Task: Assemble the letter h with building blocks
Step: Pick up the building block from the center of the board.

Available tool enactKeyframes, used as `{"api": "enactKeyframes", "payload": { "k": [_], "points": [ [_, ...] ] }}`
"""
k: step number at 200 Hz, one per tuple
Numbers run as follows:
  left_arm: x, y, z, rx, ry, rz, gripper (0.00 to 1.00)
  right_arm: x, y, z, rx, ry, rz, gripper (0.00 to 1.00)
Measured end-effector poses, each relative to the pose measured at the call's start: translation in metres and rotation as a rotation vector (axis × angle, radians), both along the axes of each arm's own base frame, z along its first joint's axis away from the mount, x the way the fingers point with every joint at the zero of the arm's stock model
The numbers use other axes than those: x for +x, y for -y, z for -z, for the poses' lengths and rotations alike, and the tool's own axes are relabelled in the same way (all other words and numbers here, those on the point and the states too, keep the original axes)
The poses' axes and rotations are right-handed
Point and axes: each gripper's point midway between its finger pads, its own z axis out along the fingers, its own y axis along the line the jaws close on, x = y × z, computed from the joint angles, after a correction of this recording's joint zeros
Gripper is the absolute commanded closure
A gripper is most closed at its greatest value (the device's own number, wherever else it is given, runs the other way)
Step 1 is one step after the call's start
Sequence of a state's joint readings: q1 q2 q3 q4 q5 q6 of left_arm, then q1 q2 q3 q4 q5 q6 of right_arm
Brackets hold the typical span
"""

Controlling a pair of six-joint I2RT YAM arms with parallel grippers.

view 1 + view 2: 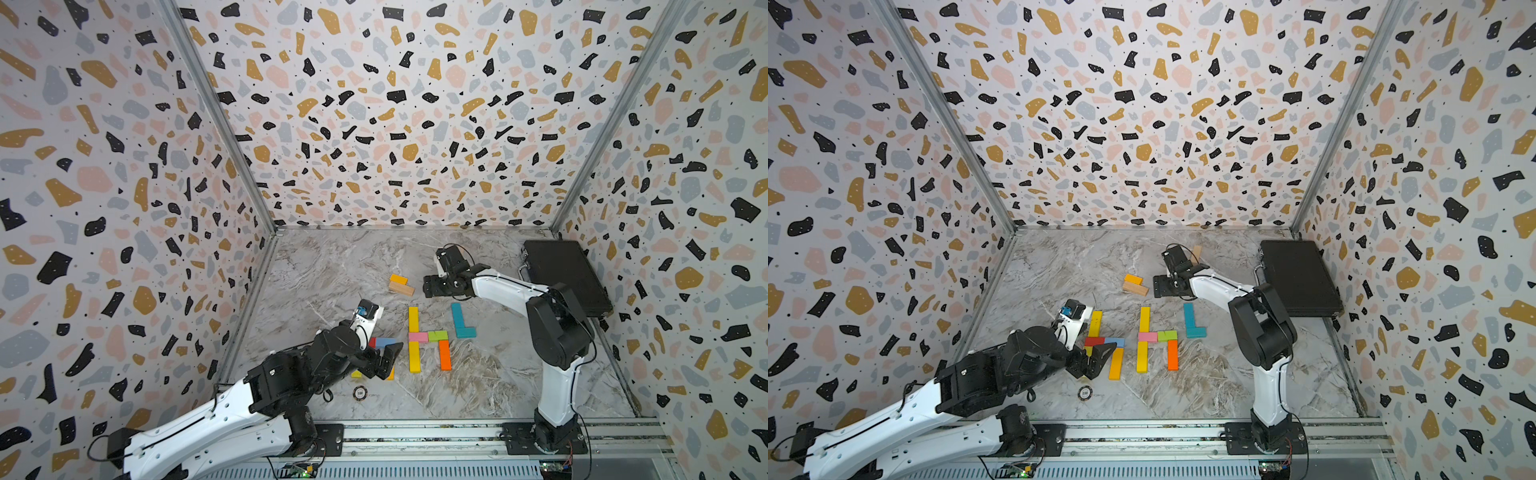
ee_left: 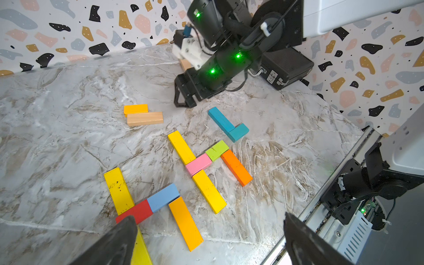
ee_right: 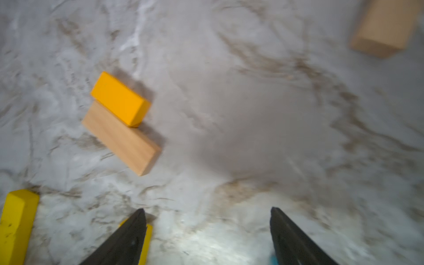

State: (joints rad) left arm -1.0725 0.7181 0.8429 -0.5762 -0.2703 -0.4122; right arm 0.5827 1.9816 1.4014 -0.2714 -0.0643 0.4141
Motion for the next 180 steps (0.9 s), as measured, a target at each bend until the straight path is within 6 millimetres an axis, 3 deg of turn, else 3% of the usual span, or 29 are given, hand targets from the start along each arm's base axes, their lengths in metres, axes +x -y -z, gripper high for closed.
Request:
{"api": "enactKeyframes", "payload": {
  "k": [19,51,123,180],
  "points": [
    [0.000,0.000,0.000,0.000,0.000,0.000,0.01,0.004,-0.023,0.003,0.044,-0.007,-0.052,0.13],
    [0.000,0.000,0.001,0.003,-0.001,0.000,0.01,0.022,-0.043,0.007,0.113,-0.020,-0.050,0.12],
    [0.000,-0.001,0.002,0.008,-0.004,-0.003,0.01,0.041,-0.079,0.022,0.148,-0.049,-0.035,0.12],
    [0.000,-0.001,0.002,0.009,-0.003,0.000,0.01,0.052,-0.095,0.014,0.036,0.045,-0.038,0.07]
  ]
}}
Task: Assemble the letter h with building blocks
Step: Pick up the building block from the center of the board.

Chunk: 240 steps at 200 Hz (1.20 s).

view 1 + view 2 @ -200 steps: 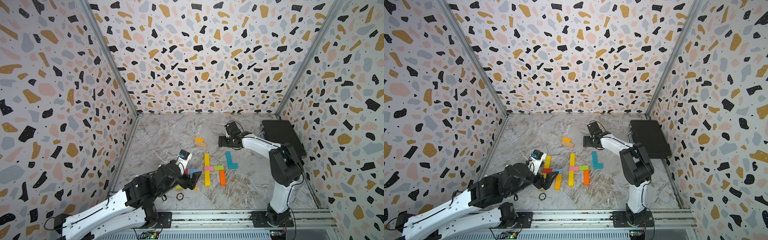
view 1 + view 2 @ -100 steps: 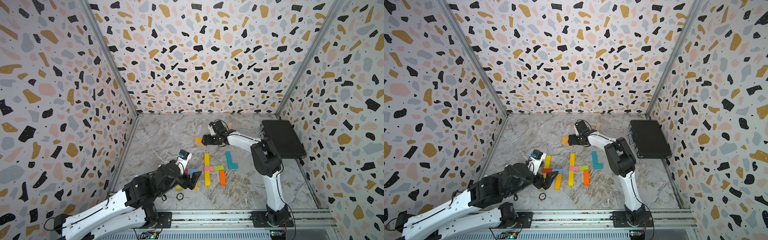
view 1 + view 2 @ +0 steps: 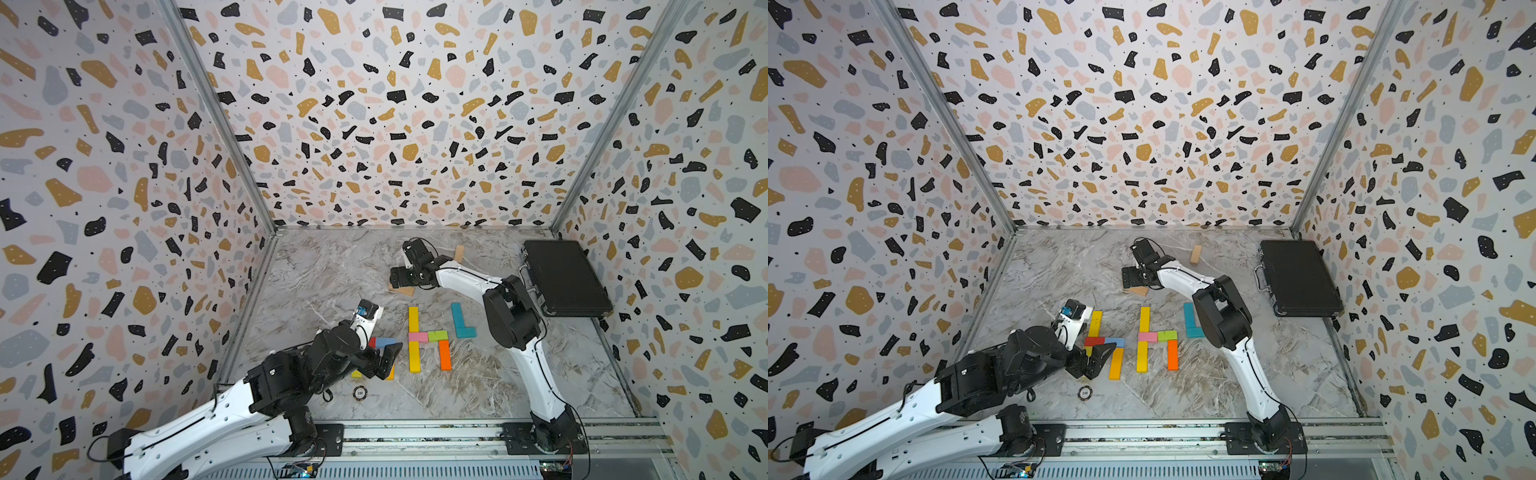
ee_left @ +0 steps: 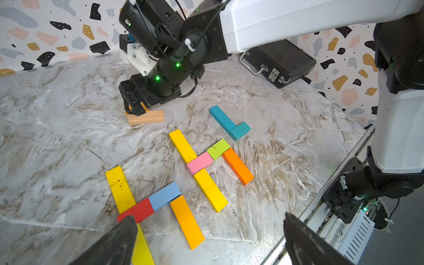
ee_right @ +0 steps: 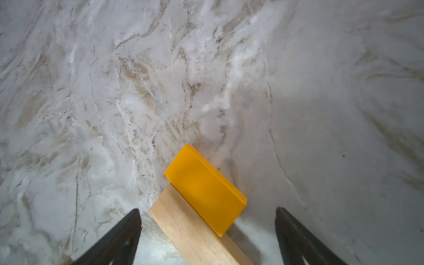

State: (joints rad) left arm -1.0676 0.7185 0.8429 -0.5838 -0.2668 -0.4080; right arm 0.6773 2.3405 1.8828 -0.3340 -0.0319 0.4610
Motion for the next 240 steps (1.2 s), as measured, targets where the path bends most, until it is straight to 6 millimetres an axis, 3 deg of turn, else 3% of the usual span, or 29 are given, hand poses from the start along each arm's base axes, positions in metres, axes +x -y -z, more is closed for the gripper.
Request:
{"api": "enactKeyframes", "payload": {
  "k": [54,105,200,224,240],
  "points": [
    [0.000,0.000,0.001,0.001,-0.001,0.000,0.01,0.012,-0.007,0.016,-0.085,0.034,0.001,0.08],
    [0.000,0.000,0.004,0.009,-0.005,0.000,0.01,0.024,-0.005,0.019,-0.157,0.047,0.010,0.12],
    [0.000,0.001,0.005,0.009,-0.012,0.004,0.01,0.032,0.055,0.023,-0.275,0.036,0.149,0.21],
    [-0.001,0.001,0.005,0.008,-0.014,0.009,0.01,0.036,0.066,0.024,-0.283,0.035,0.169,0.27],
    [-0.001,0.002,0.005,0.008,-0.015,0.011,0.01,0.036,0.068,0.024,-0.286,0.035,0.174,0.24]
  ]
}}
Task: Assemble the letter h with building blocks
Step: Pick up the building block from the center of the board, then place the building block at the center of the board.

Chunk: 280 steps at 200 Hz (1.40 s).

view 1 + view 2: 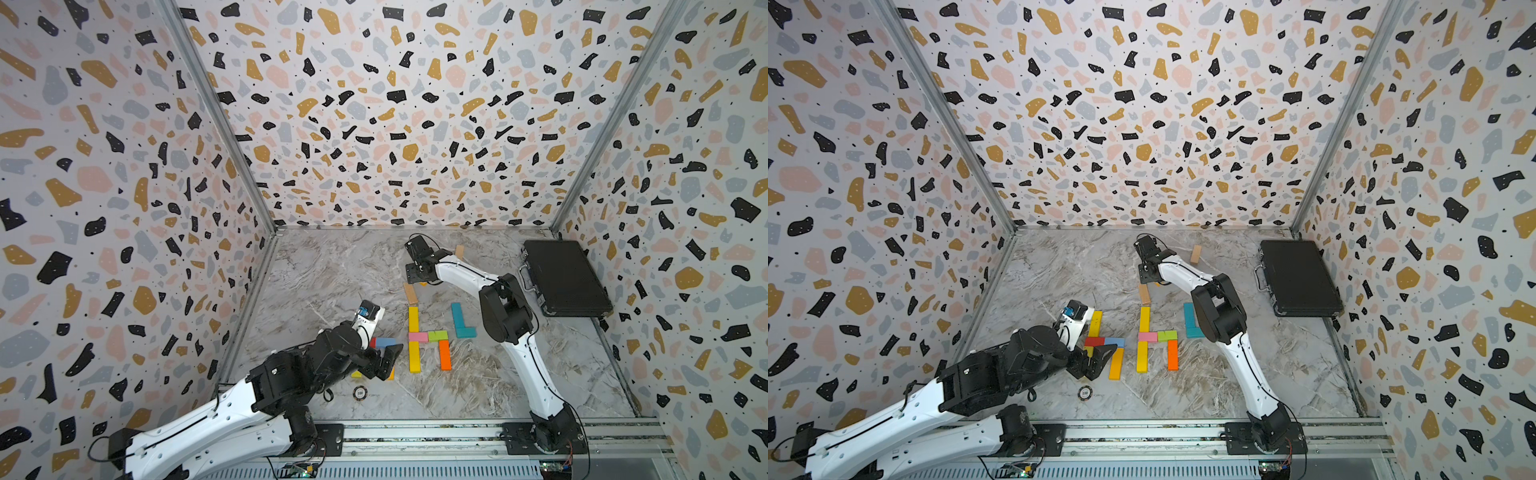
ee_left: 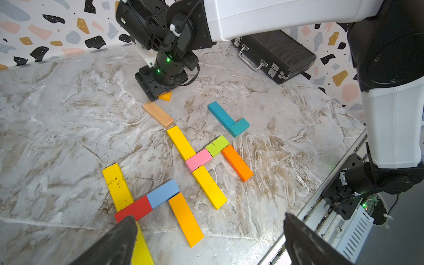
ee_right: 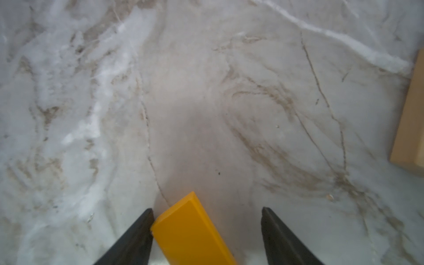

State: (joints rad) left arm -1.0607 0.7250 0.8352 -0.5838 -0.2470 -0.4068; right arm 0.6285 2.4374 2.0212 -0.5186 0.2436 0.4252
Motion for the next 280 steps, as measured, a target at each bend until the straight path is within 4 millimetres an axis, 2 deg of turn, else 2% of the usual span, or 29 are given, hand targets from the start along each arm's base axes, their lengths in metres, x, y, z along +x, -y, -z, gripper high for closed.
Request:
{"api": "enactKeyframes", "payload": {
  "k": [18,69,116,156,181,218,231,245,263,280],
  "points": [
    [0.000,0.000,0.000,-0.001,-0.001,0.001,0.01,-0.001,0.002,0.000,0.003,0.000,0.002,0.20],
    [0.000,0.001,0.001,0.004,-0.004,0.002,0.01,-0.009,0.009,0.002,0.038,-0.023,-0.015,0.22],
    [0.000,0.001,0.002,0.004,-0.005,0.001,0.01,-0.008,0.016,0.002,0.034,-0.028,-0.022,0.41],
    [0.001,0.000,0.002,0.004,-0.005,-0.001,0.01,-0.006,0.039,0.002,0.044,-0.023,0.012,0.63],
    [0.001,0.001,0.002,0.006,-0.006,-0.001,0.01,-0.003,0.047,0.001,0.046,-0.006,0.011,0.70],
    [0.001,0.001,0.002,0.005,-0.006,-0.002,0.01,-0.005,0.052,-0.004,0.039,0.022,-0.012,0.72],
    [0.001,0.000,0.001,0.002,-0.004,-0.002,0.01,-0.010,0.054,-0.015,0.043,0.036,-0.019,0.72],
    [0.001,0.000,0.000,-0.001,-0.002,-0.003,0.01,-0.018,0.059,-0.036,0.061,0.061,-0.020,0.72],
    [0.000,-0.001,-0.001,-0.006,0.001,-0.003,0.01,-0.034,0.066,-0.076,0.113,0.114,-0.010,0.72],
    [0.000,-0.002,-0.003,-0.012,0.004,-0.003,0.01,-0.059,0.076,-0.110,0.176,0.157,0.001,0.72]
  ]
}}
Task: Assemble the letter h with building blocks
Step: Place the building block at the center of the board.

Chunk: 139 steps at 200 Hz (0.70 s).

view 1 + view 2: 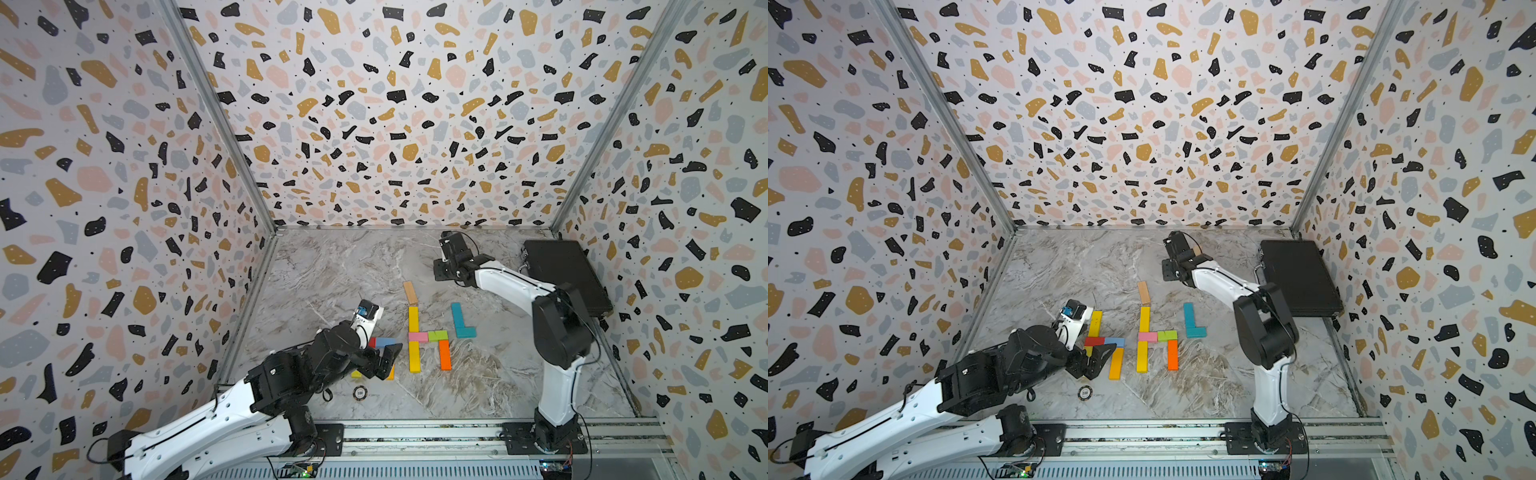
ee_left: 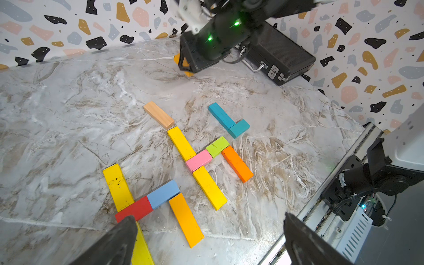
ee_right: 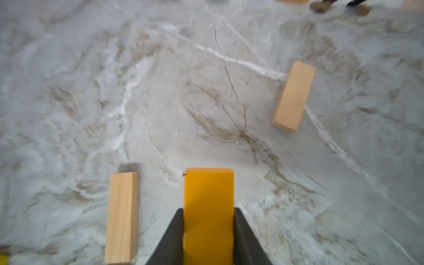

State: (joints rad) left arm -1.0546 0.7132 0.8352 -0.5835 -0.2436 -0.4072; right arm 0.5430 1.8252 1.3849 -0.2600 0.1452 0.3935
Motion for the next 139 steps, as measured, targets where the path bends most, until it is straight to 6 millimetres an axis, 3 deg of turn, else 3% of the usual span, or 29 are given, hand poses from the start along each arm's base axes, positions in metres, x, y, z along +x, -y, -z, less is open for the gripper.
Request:
{"api": "enactKeyframes", "payload": {
  "k": [15,28,65,80,104,139],
  "points": [
    [0.000,-0.001,-0.001,-0.005,0.003,-0.001,0.01,-0.030,0.014,-0.018,0.044,0.027,0.015,0.72],
    [0.000,-0.001,-0.002,-0.009,0.004,-0.001,0.01,-0.061,0.025,-0.016,0.054,0.018,0.014,0.72],
    [-0.001,-0.003,-0.003,-0.015,0.006,-0.003,0.01,-0.164,0.050,0.031,-0.002,-0.095,-0.039,0.72],
    [-0.001,-0.002,-0.002,-0.016,0.004,0.001,0.01,-0.196,0.068,0.044,0.001,-0.128,-0.032,0.72],
    [-0.002,-0.002,-0.002,-0.017,-0.001,0.008,0.01,-0.225,0.088,0.054,0.023,-0.161,-0.004,0.72],
    [-0.002,0.000,0.000,-0.014,-0.005,0.012,0.01,-0.248,0.090,0.080,0.024,-0.237,-0.018,0.71]
  ]
}}
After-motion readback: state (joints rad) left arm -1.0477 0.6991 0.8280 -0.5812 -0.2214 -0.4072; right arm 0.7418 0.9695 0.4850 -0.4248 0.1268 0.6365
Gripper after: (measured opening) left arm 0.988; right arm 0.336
